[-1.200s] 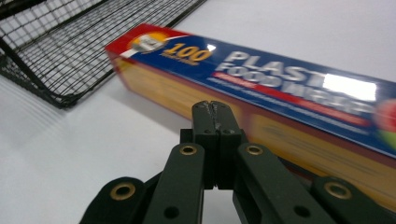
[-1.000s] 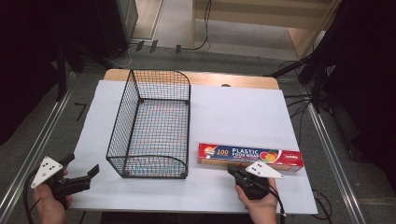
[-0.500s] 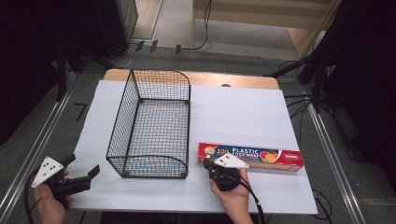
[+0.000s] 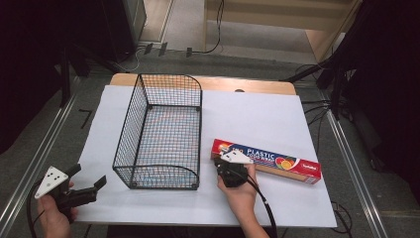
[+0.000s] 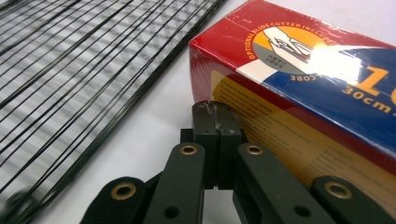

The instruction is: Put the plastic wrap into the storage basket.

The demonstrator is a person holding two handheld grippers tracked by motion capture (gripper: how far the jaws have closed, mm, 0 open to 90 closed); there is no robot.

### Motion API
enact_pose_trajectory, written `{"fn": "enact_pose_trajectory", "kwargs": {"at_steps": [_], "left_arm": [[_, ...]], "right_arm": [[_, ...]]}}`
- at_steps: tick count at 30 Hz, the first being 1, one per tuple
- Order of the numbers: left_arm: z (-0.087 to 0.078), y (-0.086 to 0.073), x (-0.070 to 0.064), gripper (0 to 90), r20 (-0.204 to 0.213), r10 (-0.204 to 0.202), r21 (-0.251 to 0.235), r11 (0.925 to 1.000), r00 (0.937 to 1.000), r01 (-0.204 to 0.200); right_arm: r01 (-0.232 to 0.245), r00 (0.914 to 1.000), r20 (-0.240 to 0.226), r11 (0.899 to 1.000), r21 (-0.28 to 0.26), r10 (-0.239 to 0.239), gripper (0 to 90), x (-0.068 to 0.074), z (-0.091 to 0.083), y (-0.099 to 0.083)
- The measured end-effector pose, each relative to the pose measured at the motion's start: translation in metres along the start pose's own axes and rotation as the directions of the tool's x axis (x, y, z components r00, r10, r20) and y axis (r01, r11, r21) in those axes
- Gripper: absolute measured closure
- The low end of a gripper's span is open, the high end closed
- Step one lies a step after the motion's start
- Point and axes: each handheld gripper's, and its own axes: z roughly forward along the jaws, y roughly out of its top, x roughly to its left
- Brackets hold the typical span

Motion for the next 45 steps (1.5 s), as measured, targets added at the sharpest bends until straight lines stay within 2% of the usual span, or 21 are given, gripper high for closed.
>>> {"fn": "enact_pose_trajectory", "kwargs": {"at_steps": [7,13,16,18,20,21,23,24,25,27,29,30,31,32,34,36,37,39,43,45], "left_arm": [[0.0,0.0,0.0,0.9,0.001,-0.003,-0.002,1.0,1.0,0.003],[-0.001,0.0,0.001,0.9,0.004,-0.006,-0.006,1.0,1.0,0.006],[-0.001,0.0,0.001,0.9,0.005,-0.008,-0.007,0.9999,1.0,0.008],[-0.001,0.0,0.001,0.9,0.004,-0.007,-0.007,0.9999,1.0,0.007],[-0.001,0.0,0.001,0.9,0.004,-0.008,-0.007,0.9999,1.0,0.008],[-0.001,0.0,0.001,0.9,0.004,-0.005,-0.007,1.0,1.0,0.005],[0.0,0.0,0.0,0.9,0.003,-0.004,-0.006,1.0,1.0,0.004],[0.0,0.0,0.0,0.9,0.004,-0.002,-0.006,1.0,1.0,0.002],[0.0,0.0,0.0,0.9,0.003,0.001,-0.002,1.0,1.0,-0.001],[0.0,0.0,-0.001,0.9,0.001,0.001,-0.002,1.0,1.0,-0.001],[0.0,0.0,-0.001,0.9,-0.002,0.002,-0.001,1.0,1.0,-0.002],[0.0,0.0,-0.001,0.9,-0.002,0.002,-0.001,1.0,1.0,-0.002],[0.001,0.0,-0.002,0.9,-0.002,0.005,0.003,1.0,1.0,-0.005],[0.001,0.0,-0.002,0.9,-0.001,0.006,0.002,1.0,1.0,-0.006],[0.001,0.0,-0.002,0.9,-0.001,0.006,0.003,1.0,1.0,-0.006],[0.0,0.0,-0.001,0.9,0.0,0.005,0.002,1.0,1.0,-0.005],[0.0,0.0,-0.001,0.9,0.0,0.005,0.002,1.0,1.0,-0.005],[0.0,0.0,-0.001,0.9,0.001,0.005,0.003,1.0,1.0,-0.005],[0.0,0.0,-0.001,0.9,0.001,0.005,0.003,1.0,1.0,-0.005],[0.001,0.0,-0.001,0.9,0.0,0.005,0.002,1.0,1.0,-0.005]], "right_arm": [[-0.031,0.9964,0.079,0.999,-0.012,0.032,90.0,-0.014,0.022,0.019],[-0.047,0.9914,0.122,0.999,-0.009,0.048,90.0,-0.027,0.034,0.031],[-0.044,0.9947,0.093,0.999,-0.002,0.044,90.0,-0.034,0.035,0.033],[-0.019,0.9976,0.066,1.0,0.003,0.018,90.0,-0.036,0.033,0.033],[0.004,0.9998,0.017,1.0,0.005,-0.004,90.0,-0.039,0.029,0.033],[0.033,0.9994,0.002,0.999,-0.002,-0.033,85.5,-0.041,0.026,0.033],[0.104,0.9942,-0.023,0.994,-0.046,-0.105,73.2,-0.046,0.022,0.031],[0.113,0.9925,-0.043,0.993,-0.043,-0.115,67.6,-0.048,0.02,0.031],[0.105,0.9905,-0.085,0.994,-0.036,-0.108,63.4,-0.052,0.017,0.032],[0.101,0.9875,-0.117,0.994,-0.035,-0.105,59.1,-0.055,0.011,0.032],[0.1,0.9853,-0.135,0.994,-0.036,-0.104,52.5,-0.058,0.003,0.033],[0.1,0.9853,-0.135,0.994,-0.036,-0.104,52.5,-0.058,0.003,0.033],[0.102,0.9776,-0.18,0.994,-0.048,-0.109,51.6,-0.062,-0.004,0.033],[0.109,0.9741,-0.192,0.992,-0.067,-0.12,47.8,-0.064,-0.008,0.033],[0.099,0.9743,-0.194,0.992,-0.083,-0.114,39.7,-0.069,-0.014,0.034],[0.103,0.9693,-0.214,0.991,-0.088,-0.12,32.0,-0.074,-0.018,0.034],[0.11,0.964,-0.232,0.989,-0.097,-0.13,28.0,-0.076,-0.02,0.035],[0.127,0.9629,-0.227,0.987,-0.097,-0.146,24.3,-0.081,-0.024,0.036],[0.14,0.9613,-0.227,0.987,-0.084,-0.156,21.7,-0.094,-0.031,0.039],[0.15,0.967,-0.198,0.987,-0.064,-0.16,24.2,-0.101,-0.034,0.04]]}}
